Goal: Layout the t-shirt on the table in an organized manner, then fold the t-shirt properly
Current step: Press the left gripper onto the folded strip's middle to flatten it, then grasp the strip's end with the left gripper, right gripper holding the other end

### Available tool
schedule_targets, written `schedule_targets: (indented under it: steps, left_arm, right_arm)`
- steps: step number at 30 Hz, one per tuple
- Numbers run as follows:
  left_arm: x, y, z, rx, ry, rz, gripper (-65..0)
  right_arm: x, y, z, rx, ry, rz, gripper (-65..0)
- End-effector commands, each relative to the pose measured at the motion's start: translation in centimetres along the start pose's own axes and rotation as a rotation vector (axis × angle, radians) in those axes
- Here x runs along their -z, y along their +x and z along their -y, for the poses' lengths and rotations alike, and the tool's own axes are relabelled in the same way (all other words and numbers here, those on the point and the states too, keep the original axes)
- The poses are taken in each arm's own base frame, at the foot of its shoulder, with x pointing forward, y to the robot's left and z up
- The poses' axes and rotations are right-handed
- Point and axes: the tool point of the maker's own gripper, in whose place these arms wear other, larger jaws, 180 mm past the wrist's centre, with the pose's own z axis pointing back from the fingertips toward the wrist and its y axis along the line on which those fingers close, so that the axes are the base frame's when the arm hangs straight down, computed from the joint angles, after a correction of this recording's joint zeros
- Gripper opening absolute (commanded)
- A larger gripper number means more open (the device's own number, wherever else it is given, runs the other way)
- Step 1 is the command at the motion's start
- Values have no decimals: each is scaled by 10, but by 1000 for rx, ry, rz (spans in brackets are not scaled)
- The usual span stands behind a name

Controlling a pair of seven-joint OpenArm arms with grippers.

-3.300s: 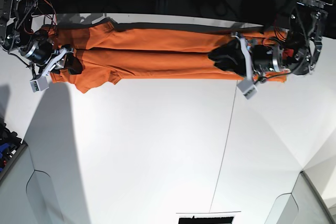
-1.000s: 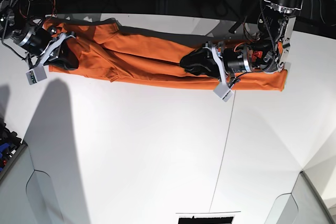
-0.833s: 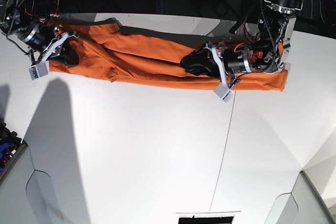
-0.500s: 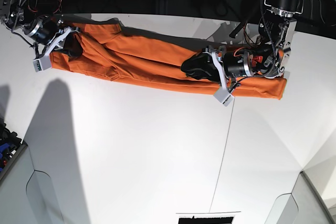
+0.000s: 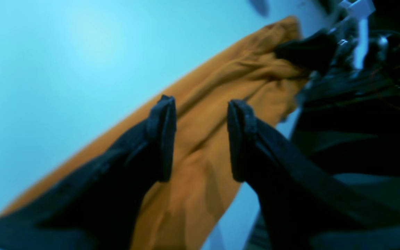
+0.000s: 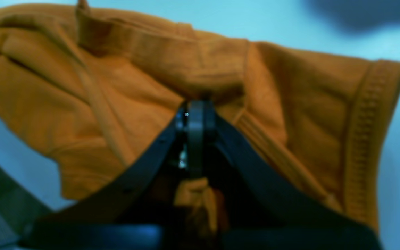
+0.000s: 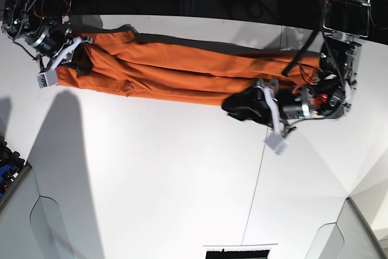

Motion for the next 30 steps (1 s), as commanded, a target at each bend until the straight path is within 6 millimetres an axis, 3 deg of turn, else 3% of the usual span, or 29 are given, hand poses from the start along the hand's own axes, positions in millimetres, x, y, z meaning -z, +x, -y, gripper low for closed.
schedule_targets:
  steps: [1, 3, 7, 11, 15, 18, 21, 25, 30]
  left_arm:
    - [-18, 20, -8, 33, 33, 52, -379]
    - [-41, 19, -27, 33, 107, 55, -369]
    - [-95, 11, -59, 10, 242, 61, -274]
    - [-142, 3, -79, -16, 355, 85, -272]
    - [-171, -20, -95, -57, 454, 84, -262]
    - [-181, -44, -104, -115, 493, 82, -178]
    - [-182, -61, -111, -177, 499, 84, -178]
    - [-184, -63, -117, -209, 506, 122, -178]
    - [-172, -71, -121, -266, 489, 149, -178]
  right_arm:
    - [-4, 6, 14, -30, -49, -16, -650]
    - [-4, 11, 18, -38, -61, -11, -650]
    - [-5, 17, 20, -41, -60, 1, -650]
    - [-5, 18, 20, -40, -59, 3, -650]
    - [-5, 15, 20, -38, -59, -5, -650]
    - [-5, 16, 19, -36, -56, -4, -650]
    - [-5, 16, 18, -34, -53, -2, -650]
    - [-5, 13, 18, -33, -53, -15, -650]
    - [-5, 13, 15, -16, -35, -13, -650]
